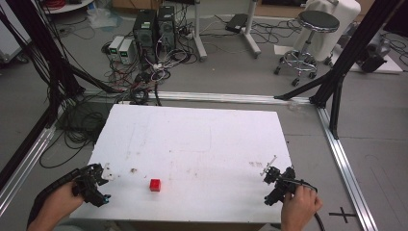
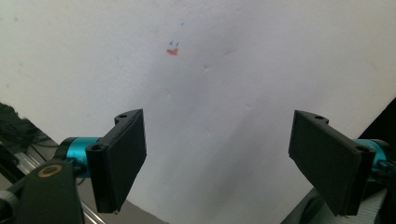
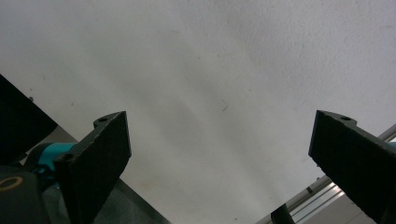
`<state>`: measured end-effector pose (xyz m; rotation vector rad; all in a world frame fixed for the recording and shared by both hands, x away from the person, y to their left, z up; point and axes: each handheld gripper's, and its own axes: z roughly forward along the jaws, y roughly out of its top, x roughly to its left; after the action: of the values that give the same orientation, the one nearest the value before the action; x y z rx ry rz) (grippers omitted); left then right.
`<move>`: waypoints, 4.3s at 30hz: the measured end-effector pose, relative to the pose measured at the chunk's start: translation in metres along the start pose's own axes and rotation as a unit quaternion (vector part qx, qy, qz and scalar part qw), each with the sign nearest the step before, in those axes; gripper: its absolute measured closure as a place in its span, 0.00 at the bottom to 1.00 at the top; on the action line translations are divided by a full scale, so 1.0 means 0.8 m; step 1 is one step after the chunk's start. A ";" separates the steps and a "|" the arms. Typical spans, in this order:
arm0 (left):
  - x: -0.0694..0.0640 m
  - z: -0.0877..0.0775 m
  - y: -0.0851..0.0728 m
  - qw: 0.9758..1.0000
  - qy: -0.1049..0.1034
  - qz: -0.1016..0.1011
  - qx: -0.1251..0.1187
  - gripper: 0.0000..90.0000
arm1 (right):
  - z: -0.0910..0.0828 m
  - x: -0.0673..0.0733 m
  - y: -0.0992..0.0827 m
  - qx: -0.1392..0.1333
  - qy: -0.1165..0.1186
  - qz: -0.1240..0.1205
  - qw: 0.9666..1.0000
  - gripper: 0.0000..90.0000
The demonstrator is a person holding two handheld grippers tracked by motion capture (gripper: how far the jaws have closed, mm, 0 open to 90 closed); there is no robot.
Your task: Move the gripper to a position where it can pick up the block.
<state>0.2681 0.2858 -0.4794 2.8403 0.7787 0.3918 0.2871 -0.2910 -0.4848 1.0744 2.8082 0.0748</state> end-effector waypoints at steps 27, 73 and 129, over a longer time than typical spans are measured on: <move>0.007 -0.012 0.051 0.996 -0.033 0.083 -0.021 0.21 | -0.001 0.000 0.001 -0.002 0.003 -0.008 1.000 0.05; -0.031 0.019 0.162 0.964 -0.110 0.241 0.008 0.20 | -0.002 0.001 0.004 -0.009 0.010 -0.020 1.000 0.05; -0.045 0.079 0.197 0.944 -0.150 0.290 0.056 0.21 | 0.001 0.000 0.003 -0.002 0.014 -0.020 1.000 0.05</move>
<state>0.3313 0.1273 -0.5104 3.0838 -0.1086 -0.0280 0.2887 -0.2894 -0.4853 1.0227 2.8514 0.0923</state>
